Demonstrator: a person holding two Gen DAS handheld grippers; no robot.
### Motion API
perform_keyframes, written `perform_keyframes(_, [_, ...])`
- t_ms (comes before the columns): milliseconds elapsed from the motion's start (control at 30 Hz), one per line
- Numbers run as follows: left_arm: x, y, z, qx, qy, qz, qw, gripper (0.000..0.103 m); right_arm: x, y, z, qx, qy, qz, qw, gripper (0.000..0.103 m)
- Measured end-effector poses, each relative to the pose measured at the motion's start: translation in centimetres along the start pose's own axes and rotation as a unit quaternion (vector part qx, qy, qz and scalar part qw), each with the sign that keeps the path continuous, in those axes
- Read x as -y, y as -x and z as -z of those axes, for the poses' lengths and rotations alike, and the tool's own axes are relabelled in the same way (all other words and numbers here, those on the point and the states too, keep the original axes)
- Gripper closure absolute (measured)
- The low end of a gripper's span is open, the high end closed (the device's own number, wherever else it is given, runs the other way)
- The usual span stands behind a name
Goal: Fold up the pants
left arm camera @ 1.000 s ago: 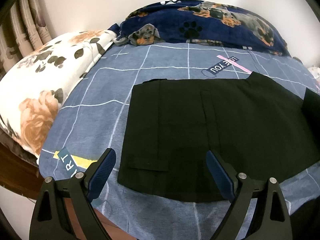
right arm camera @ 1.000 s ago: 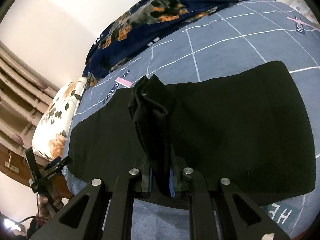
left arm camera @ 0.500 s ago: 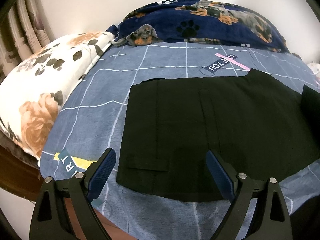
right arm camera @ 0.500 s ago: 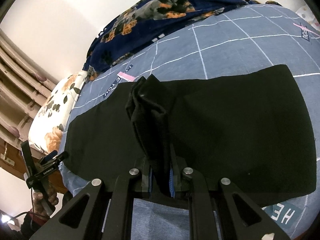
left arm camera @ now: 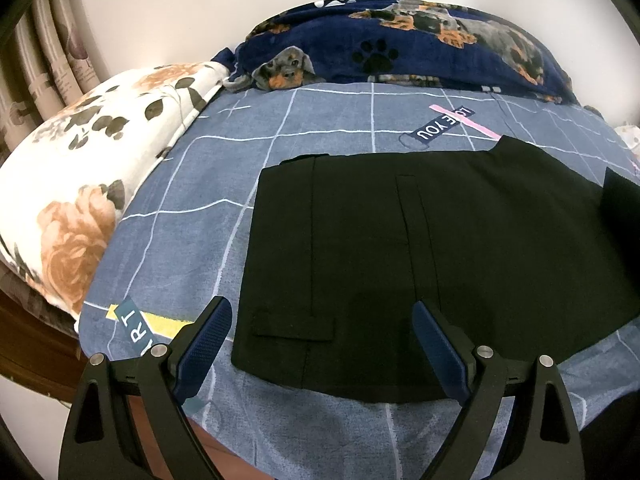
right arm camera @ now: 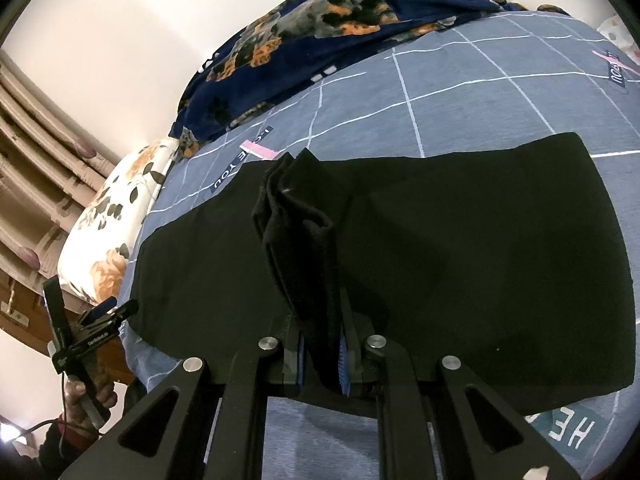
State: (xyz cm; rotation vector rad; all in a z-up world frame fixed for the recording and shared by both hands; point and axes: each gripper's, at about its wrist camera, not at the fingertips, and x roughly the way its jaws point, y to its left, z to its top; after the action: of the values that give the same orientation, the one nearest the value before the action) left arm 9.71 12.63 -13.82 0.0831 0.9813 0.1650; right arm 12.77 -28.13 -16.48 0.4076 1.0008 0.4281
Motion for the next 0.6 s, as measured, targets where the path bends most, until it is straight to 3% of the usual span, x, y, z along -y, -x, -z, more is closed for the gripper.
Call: perform_keyframes(600, [0.04,-0.14,0.08,-0.001,-0.001,0.0,1.0,0.011,-0.46,-0.18,0.33,-0.003,0.006,-0.002,1.0,0.09])
